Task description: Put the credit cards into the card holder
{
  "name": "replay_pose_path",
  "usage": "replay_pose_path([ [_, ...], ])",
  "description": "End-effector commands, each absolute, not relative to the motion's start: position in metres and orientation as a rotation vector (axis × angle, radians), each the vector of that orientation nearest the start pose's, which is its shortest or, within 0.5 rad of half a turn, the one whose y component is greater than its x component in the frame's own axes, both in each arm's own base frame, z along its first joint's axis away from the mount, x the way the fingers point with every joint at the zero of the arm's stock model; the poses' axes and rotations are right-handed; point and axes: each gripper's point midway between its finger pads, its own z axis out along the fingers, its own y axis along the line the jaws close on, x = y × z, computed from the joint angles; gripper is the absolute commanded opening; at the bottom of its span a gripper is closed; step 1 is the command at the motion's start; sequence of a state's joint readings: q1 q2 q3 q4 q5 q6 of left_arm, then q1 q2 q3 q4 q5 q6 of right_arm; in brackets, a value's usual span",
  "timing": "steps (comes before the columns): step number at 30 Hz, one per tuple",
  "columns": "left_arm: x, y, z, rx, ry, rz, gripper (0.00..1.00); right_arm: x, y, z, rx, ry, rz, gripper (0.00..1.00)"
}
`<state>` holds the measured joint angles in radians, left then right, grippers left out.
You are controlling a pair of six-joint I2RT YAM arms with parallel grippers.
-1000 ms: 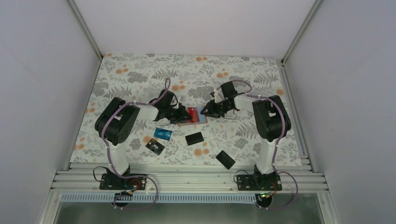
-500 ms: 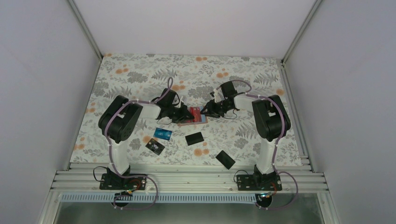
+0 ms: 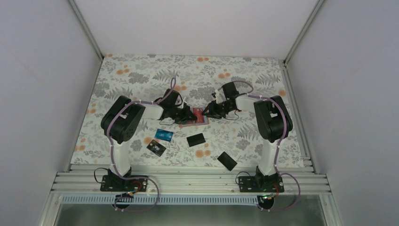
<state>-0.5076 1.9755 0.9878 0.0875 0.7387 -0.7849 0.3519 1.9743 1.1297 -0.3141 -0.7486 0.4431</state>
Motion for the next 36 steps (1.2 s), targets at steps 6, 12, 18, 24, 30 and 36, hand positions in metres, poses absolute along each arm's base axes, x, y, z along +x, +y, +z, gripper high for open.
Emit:
replay_pose_path([
  [6,0.316,-0.315,0.006,-0.035,2.804,-1.341,0.02,0.345,0.254,0.022,-0.112,2.823,1.246,0.35],
  [12,0.315,-0.313,0.004,-0.047,2.818,-1.312,0.02,0.344,0.253,0.023,-0.115,2.824,1.240,0.35],
  [18,0.313,-0.310,0.007,-0.054,2.818,-1.298,0.03,0.343,0.251,0.027,-0.127,2.820,1.225,0.35],
  [24,0.313,-0.307,0.015,-0.048,2.804,-1.261,0.07,0.344,0.249,0.029,-0.135,2.821,1.204,0.35],
  [30,0.314,-0.301,0.025,-0.044,2.783,-1.197,0.17,0.350,0.243,0.037,-0.139,2.808,1.161,0.35],
  [36,0.313,-0.294,0.034,-0.046,2.765,-1.152,0.24,0.359,0.236,0.050,-0.143,2.782,1.117,0.36],
])
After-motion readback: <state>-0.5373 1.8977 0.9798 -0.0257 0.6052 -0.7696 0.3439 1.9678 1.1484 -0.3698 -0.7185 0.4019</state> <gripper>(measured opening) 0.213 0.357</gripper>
